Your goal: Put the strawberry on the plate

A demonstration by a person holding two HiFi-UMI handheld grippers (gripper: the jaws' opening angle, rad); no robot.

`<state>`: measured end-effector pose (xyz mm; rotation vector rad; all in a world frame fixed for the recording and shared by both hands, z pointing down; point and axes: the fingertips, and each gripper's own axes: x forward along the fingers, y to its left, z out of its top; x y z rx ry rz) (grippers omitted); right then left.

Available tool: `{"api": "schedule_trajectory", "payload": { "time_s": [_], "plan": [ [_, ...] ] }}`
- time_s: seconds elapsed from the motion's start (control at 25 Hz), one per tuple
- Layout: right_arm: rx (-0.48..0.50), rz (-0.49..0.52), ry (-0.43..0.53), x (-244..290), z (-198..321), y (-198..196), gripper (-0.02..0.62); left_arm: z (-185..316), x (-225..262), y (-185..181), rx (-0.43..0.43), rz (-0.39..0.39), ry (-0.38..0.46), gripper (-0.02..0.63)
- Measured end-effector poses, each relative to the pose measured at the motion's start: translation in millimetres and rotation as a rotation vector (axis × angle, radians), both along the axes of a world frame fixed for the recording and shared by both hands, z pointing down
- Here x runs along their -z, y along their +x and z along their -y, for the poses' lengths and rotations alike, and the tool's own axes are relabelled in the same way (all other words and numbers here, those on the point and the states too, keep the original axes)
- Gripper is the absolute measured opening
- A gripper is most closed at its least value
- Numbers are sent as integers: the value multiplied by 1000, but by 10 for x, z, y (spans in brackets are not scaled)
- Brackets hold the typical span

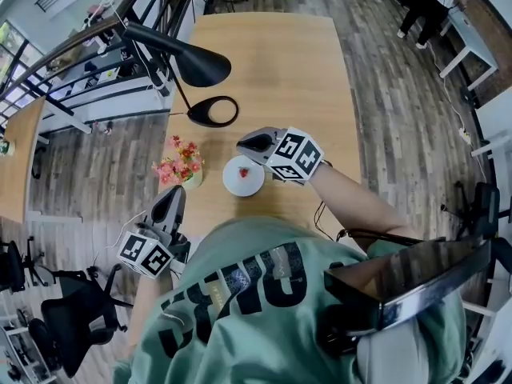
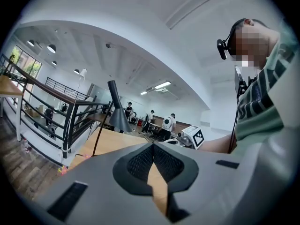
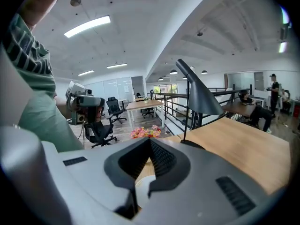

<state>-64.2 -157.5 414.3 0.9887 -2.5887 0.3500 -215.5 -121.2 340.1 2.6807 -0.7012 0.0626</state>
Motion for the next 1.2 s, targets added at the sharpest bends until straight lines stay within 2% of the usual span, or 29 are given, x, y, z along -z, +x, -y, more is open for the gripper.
{"api": "schedule_trajectory", "payload": {
  "time_s": [0.2, 0.36, 0.64, 0.88, 1.2],
  "plan": [
    [10, 7, 43, 282, -98, -33, 8, -4, 204, -79, 8, -24, 33, 5],
    [39, -31, 109, 535, -240, -89, 8, -27, 369, -58, -12, -41, 61, 5],
    [43, 4, 180, 964, -451, -46, 8, -110, 539, 58, -58, -50, 92, 5],
    [59, 54, 214, 1156, -634, -42, 8, -193, 505, 29, -58, -43, 82, 5],
    [67, 109, 205, 1166, -715, -50, 8, -272, 481, 15, -52, -42, 72, 5]
  ]
}}
